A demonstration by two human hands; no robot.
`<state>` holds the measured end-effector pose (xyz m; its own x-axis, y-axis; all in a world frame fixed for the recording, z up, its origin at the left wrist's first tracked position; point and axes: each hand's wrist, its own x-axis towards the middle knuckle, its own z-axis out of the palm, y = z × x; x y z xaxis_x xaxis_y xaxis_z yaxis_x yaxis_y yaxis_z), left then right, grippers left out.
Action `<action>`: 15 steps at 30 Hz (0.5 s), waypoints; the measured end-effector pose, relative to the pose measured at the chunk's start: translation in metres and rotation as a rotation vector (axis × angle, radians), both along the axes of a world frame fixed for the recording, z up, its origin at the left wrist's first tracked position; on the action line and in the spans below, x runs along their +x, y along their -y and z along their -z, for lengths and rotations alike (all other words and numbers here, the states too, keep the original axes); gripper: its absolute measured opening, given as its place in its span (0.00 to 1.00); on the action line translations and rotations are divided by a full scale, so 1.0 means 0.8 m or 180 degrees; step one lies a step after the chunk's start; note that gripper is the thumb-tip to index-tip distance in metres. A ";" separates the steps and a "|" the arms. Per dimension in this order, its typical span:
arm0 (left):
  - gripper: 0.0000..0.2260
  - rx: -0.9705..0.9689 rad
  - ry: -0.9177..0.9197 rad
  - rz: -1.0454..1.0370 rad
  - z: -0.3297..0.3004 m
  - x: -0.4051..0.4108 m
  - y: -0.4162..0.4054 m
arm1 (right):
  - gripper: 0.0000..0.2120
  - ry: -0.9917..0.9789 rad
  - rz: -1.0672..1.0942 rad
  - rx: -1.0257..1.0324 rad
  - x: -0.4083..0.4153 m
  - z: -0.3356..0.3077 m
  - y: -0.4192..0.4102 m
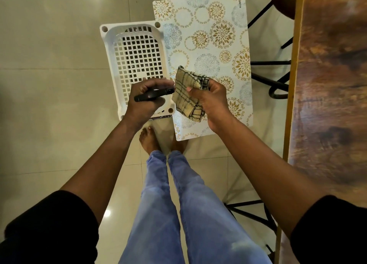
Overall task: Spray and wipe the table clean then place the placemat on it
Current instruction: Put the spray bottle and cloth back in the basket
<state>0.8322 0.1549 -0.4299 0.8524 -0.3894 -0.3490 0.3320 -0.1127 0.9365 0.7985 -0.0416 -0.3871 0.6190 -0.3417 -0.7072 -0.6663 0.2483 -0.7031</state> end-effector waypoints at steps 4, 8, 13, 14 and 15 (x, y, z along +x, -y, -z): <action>0.22 0.0314 0.0084 0.0083 0.010 0.001 -0.005 | 0.14 0.0007 0.0048 0.0054 -0.003 -0.001 0.001; 0.31 0.0980 0.0304 0.0456 0.019 -0.003 -0.012 | 0.13 0.0053 0.0084 0.0067 -0.005 -0.002 0.004; 0.52 0.1579 0.0522 0.0394 0.023 -0.003 -0.023 | 0.12 0.0103 0.0071 0.0039 -0.009 -0.003 0.007; 0.54 0.1647 0.0453 0.0430 0.025 -0.004 -0.026 | 0.12 0.0111 0.0076 0.0037 -0.010 -0.002 0.007; 0.56 0.1734 0.0437 0.0488 0.029 -0.005 -0.029 | 0.12 0.0119 0.0082 0.0035 -0.011 -0.002 0.008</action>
